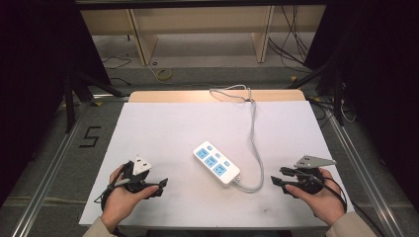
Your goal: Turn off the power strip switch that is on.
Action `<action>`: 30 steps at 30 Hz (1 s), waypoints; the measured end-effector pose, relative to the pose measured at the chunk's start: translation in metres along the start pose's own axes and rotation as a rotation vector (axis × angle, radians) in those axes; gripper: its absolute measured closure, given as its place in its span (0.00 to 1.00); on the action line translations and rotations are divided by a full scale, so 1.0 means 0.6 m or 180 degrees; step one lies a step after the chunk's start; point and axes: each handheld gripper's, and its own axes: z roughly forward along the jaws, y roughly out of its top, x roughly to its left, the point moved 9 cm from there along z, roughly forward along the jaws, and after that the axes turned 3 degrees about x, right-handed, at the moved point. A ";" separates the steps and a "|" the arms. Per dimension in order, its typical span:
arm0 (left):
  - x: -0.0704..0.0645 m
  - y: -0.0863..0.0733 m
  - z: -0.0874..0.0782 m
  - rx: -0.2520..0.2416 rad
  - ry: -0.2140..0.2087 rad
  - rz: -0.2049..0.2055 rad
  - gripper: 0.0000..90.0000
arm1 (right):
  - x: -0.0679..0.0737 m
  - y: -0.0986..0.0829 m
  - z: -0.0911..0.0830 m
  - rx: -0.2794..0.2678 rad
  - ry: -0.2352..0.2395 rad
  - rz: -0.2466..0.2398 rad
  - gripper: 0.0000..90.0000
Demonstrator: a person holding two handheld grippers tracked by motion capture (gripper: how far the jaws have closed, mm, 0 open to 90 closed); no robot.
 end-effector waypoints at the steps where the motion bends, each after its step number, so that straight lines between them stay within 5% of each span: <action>1: 0.000 0.000 0.000 0.0009 -0.0005 0.0003 0.14 | 0.001 0.001 0.000 0.0002 0.0005 0.0002 0.53; 8: 0.000 0.000 0.001 0.0007 -0.0014 -0.0013 0.14 | 0.005 0.004 -0.001 0.0059 -0.0021 -0.0058 0.60; 17: 0.001 0.000 0.001 -0.0006 -0.0009 -0.0028 0.15 | 0.002 0.006 -0.005 0.0247 -0.0128 -0.0083 1.00; 30: 0.000 0.001 0.003 -0.0001 -0.0019 -0.0034 0.16 | 0.006 0.028 -0.001 0.0411 -0.0100 0.0014 1.00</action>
